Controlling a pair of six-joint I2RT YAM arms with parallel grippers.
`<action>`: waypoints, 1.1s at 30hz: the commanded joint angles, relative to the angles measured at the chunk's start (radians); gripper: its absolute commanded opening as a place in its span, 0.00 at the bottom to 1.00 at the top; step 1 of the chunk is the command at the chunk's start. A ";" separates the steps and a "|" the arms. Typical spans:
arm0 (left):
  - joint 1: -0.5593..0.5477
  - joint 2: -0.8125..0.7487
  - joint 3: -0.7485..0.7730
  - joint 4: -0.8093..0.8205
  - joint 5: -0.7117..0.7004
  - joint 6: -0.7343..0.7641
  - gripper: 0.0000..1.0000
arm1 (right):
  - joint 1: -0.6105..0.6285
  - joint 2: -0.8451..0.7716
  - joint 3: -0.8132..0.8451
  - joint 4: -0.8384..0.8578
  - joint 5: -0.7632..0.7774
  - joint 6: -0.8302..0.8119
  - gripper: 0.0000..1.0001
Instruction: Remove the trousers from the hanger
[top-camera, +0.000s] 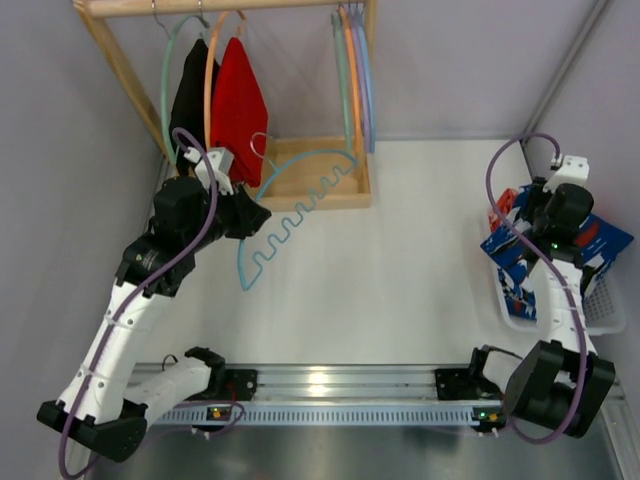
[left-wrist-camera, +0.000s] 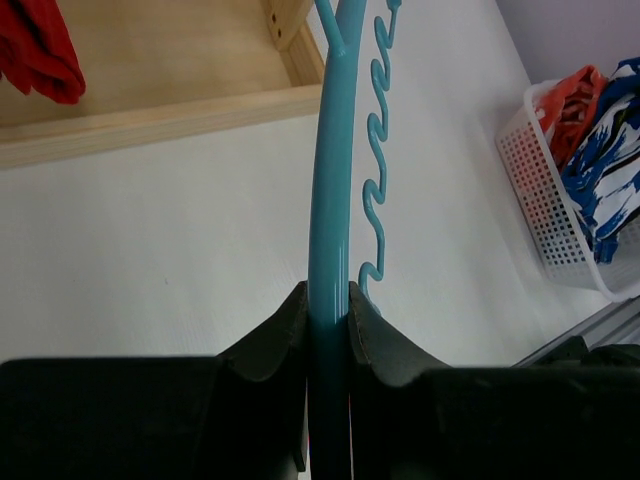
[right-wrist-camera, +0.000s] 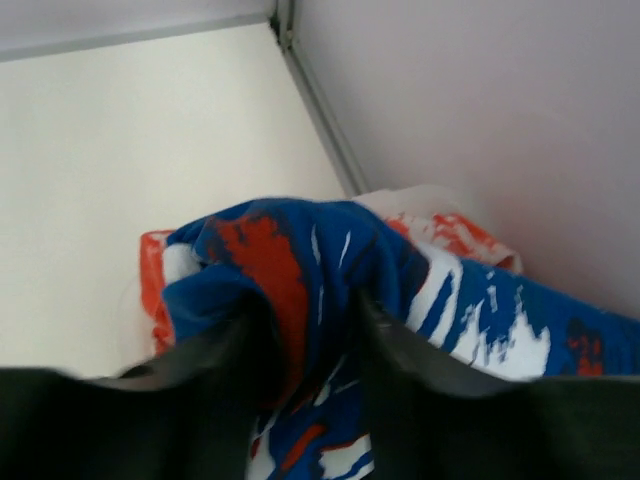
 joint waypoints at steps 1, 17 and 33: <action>0.002 0.008 0.106 0.057 -0.040 0.044 0.00 | -0.010 -0.034 0.023 -0.130 -0.073 0.001 0.50; -0.012 0.305 0.494 0.057 -0.376 0.213 0.00 | -0.012 -0.187 0.293 -0.449 -0.126 -0.015 0.99; -0.095 0.683 0.976 0.060 -0.531 0.336 0.00 | -0.012 -0.261 0.441 -0.587 -0.045 0.015 0.99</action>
